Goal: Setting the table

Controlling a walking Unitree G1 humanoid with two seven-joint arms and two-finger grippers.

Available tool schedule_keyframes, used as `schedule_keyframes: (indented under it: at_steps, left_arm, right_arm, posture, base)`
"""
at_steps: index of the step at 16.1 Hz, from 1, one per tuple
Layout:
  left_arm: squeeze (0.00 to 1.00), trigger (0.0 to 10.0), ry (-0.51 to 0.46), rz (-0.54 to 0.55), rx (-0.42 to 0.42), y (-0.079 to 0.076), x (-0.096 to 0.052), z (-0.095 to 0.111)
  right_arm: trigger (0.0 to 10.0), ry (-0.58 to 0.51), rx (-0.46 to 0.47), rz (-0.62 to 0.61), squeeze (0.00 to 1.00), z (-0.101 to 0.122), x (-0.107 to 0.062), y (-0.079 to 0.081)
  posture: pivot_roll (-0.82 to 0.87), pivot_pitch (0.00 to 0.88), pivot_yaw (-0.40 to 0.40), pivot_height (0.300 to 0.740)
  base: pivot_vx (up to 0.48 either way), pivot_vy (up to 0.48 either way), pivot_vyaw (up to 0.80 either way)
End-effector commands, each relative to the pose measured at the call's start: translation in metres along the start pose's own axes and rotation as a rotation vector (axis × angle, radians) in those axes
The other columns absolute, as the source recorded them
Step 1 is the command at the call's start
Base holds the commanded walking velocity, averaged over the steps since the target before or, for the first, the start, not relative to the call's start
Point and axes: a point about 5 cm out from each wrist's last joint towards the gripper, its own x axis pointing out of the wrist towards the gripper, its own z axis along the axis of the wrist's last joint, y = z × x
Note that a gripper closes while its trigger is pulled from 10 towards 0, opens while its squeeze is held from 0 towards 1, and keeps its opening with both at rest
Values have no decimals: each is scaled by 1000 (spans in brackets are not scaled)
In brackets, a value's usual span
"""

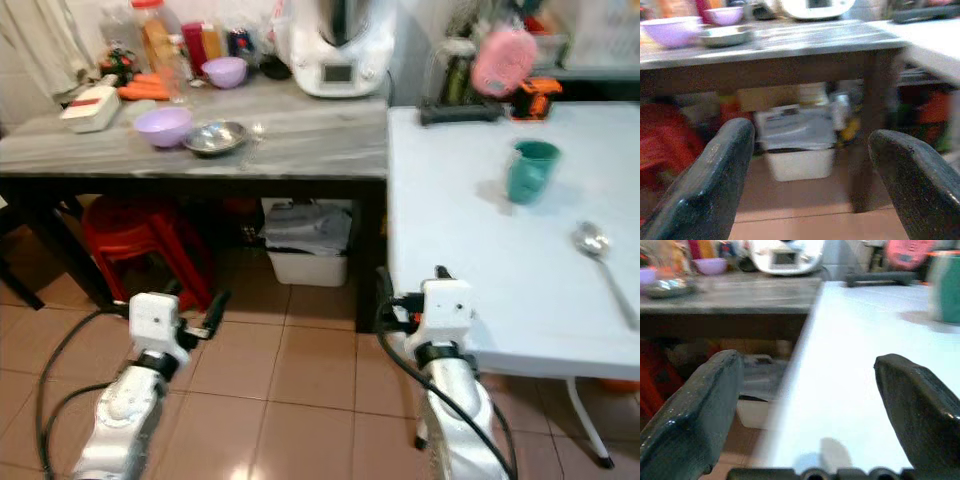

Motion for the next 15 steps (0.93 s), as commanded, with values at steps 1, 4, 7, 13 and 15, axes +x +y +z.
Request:
schedule_keyframes:
  at_steps: [1,4,7,13,15]
  left_arm:
    - [0,10000,-2,-4,20,4,0,2]
    - [0,10000,-2,-7,22,4,1,2]
    - [0,10000,-5,-8,23,4,2,3]
    - [0,10000,-7,-16,19,1,4,3]
    - [0,10000,-7,-19,20,-1,4,3]
  right_arm:
    - [10000,-21,7,-5,0,5,3,2]
    - [10000,-24,9,-10,0,5,4,1]
    - [10000,-27,10,-10,0,5,5,1]
    - [10000,-27,7,-14,0,5,6,0]
    - [10000,-26,5,-13,0,5,6,0]
  posture:
    - [-83,0,80,740]
    - [-81,0,82,740]
    - [-79,0,82,740]
    - [-85,0,81,740]
    - [-88,0,79,740]
  base:
    - [0,-472,0]
    - [0,-480,0]
    - [0,-480,0]
    - [0,-480,0]
    - [0,-480,0]
